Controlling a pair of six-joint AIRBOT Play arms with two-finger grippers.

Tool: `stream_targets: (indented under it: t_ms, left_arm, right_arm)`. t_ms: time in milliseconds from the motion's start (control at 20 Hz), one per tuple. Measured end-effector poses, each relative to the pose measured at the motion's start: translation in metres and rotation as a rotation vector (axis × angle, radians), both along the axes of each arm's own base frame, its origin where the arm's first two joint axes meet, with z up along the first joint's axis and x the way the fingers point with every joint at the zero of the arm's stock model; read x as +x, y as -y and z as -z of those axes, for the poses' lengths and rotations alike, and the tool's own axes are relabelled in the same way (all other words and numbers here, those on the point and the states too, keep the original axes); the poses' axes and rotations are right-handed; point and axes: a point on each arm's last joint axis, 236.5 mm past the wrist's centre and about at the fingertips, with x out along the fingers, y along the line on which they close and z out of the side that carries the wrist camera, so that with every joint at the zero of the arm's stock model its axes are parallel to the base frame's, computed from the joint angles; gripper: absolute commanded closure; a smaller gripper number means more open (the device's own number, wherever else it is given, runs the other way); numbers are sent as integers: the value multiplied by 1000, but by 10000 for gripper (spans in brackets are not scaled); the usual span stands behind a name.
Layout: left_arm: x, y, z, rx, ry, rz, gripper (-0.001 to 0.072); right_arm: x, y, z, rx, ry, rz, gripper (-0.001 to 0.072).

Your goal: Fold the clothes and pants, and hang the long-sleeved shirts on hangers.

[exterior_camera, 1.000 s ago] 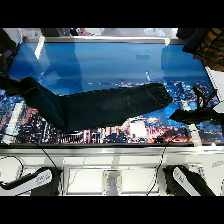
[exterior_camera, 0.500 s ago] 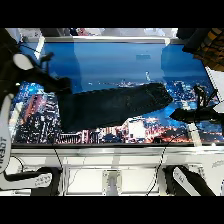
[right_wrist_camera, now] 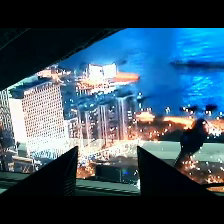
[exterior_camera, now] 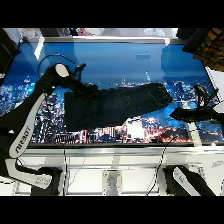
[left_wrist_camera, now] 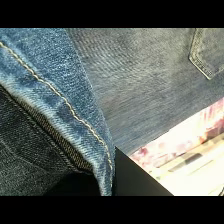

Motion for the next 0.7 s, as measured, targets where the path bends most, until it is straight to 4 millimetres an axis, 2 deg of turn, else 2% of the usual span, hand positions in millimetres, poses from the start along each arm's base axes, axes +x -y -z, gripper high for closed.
stream_targets:
  t_ms: [250, 300, 350, 700]
  left_arm:
    - [-11, 29, 13, -36, -19, 65, 654]
    - [-13, 35, 13, -44, -17, 80, 533]
    - [-15, 41, 13, -54, -13, 95, 443]
    - [-21, 69, 10, -82, 44, 154, 427]
  right_arm:
    - [0, 0, 0, -2, 2, -3, 302]
    - [0, 0, 0, -2, 2, -4, 302]
    - [0, 0, 0, -3, 2, -5, 302]
    - [0, 0, 0, -4, 3, -6, 302]
